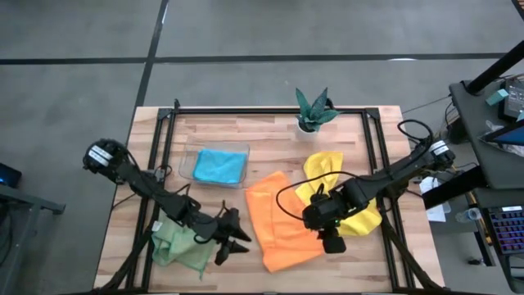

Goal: Fold microfiber towels
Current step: Fold the orange microfiber cloth

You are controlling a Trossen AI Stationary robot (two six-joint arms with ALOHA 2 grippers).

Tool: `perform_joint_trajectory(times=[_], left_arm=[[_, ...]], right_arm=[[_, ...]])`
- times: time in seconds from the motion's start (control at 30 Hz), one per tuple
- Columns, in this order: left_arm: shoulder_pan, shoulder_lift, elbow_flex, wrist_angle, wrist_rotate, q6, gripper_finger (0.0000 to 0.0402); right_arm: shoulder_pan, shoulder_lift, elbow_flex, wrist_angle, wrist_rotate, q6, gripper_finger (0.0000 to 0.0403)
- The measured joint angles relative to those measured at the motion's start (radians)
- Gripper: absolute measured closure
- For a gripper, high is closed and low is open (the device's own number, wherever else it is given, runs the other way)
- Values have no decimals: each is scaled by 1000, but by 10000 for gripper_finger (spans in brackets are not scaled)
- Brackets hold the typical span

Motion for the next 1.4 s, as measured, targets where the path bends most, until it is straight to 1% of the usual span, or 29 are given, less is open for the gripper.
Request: perform_joint_trajectory(times=[0.07, 0.2, 0.33, 0.43, 0.57, 0.73, 0.87, 1.0, 1.07, 1.3, 1.4], left_arm=[[17, -1, 0, 0, -17, 27, 238], [60, -1, 0, -1, -57, 107, 237], [116, -1, 0, -1, -117, 179, 237], [162, -1, 0, -1, -123, 222, 237], [202, -1, 0, -1, -125, 256, 237], [215, 36, 0, 10, -124, 272, 237], [216, 90, 0, 6, -121, 271, 237], [216, 157, 0, -2, -107, 262, 237], [216, 195, 0, 2, -95, 245, 237], [215, 282, 2, 2, -67, 182, 237], [214, 292, 0, -4, -41, 163, 237]], right_arm=[[0, 0, 0, 1, 23, -12, 253], [0, -1, -22, 64, 193, -69, 229], [-7, -1, -87, 191, 371, -119, 227], [-25, -1, -165, 326, 435, -156, 238], [-69, 0, -296, 569, 445, -172, 262], [-147, 7, -438, 854, 447, -176, 300], [-208, 46, -475, 977, 448, -177, 339], [-237, 129, -451, 969, 446, -218, 377], [-245, 171, -434, 950, 448, -248, 390], [-271, 274, -384, 945, 447, -286, 394], [-288, 298, -371, 920, 447, -299, 394]])
